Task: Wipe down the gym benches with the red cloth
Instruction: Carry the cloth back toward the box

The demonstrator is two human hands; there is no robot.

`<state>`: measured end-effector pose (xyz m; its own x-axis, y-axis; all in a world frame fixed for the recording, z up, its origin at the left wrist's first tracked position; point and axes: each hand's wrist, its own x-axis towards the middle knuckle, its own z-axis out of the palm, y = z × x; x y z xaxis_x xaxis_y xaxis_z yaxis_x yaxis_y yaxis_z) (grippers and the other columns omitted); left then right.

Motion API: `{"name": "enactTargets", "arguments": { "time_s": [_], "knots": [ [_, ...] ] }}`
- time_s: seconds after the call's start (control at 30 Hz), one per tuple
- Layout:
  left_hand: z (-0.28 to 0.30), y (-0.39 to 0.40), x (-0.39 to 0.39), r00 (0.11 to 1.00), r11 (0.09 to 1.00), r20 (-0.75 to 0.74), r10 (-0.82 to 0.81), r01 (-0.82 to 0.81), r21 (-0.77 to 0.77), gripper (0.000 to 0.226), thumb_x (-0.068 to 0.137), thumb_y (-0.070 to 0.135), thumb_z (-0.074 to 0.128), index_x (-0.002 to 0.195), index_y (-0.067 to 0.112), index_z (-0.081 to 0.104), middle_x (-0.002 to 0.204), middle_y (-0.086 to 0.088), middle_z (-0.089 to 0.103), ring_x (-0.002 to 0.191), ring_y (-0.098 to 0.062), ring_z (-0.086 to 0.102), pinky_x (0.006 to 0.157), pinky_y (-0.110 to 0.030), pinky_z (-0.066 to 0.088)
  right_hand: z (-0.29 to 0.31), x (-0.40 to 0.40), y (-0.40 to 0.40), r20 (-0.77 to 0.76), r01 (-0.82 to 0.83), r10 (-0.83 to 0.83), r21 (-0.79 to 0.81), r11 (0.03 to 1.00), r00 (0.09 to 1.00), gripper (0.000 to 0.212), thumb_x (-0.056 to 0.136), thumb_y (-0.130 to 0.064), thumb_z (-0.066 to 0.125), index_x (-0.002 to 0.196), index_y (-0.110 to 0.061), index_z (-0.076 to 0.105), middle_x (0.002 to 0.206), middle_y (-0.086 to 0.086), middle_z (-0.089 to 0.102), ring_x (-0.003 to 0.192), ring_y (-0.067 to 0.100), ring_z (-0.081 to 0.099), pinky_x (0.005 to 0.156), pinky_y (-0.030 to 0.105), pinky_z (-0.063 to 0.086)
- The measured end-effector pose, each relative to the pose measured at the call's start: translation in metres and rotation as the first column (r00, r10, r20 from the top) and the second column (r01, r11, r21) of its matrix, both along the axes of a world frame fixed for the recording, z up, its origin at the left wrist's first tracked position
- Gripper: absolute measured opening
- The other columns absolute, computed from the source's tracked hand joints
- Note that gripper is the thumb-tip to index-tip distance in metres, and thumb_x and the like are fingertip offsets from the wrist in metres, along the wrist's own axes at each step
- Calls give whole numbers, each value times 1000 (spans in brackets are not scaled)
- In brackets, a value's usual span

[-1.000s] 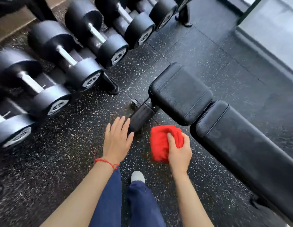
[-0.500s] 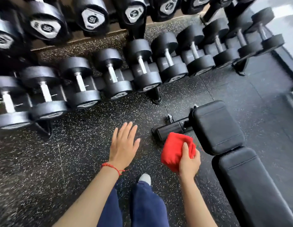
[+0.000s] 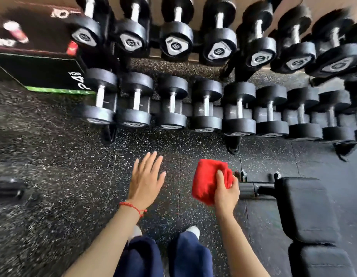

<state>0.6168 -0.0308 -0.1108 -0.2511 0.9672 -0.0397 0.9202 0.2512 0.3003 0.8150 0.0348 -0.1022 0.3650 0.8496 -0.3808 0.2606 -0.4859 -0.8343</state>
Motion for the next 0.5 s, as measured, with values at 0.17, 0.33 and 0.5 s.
{"name": "enactTargets", "arguments": {
  "time_s": [0.17, 0.33, 0.5],
  "knots": [
    [10, -45, -88, 993, 993, -13, 121, -121, -2, 54, 91, 37, 30, 127, 5, 55, 133, -15, 53, 123, -31, 49, 102, -52, 29, 11, -98, -18, -15, -184, 185, 13, 983, 983, 25, 83, -37, 63, 99, -18, 60, 90, 4, 65, 85, 20, 58, 81, 35, 43],
    [20, -90, -168, 974, 975, -43, 223, -223, -8, 55, 92, 38, 29, 126, 5, 55, 133, -16, 52, 123, -32, 49, 101, -52, 28, 20, -193, -36, -54, -314, 315, 36, 949, 947, 22, 83, -36, 64, 97, -20, 59, 90, 2, 64, 85, 19, 58, 80, 33, 44],
    [27, -117, -221, 943, 944, -40, 330, -331, -21, 55, 94, 38, 27, 129, 4, 53, 135, -16, 50, 124, -32, 48, 101, -53, 30, 35, -258, -46, -88, -424, 426, 40, 905, 900, 21, 85, -35, 61, 94, -16, 57, 85, -2, 62, 75, 10, 55, 76, 30, 40]
  ]
}}
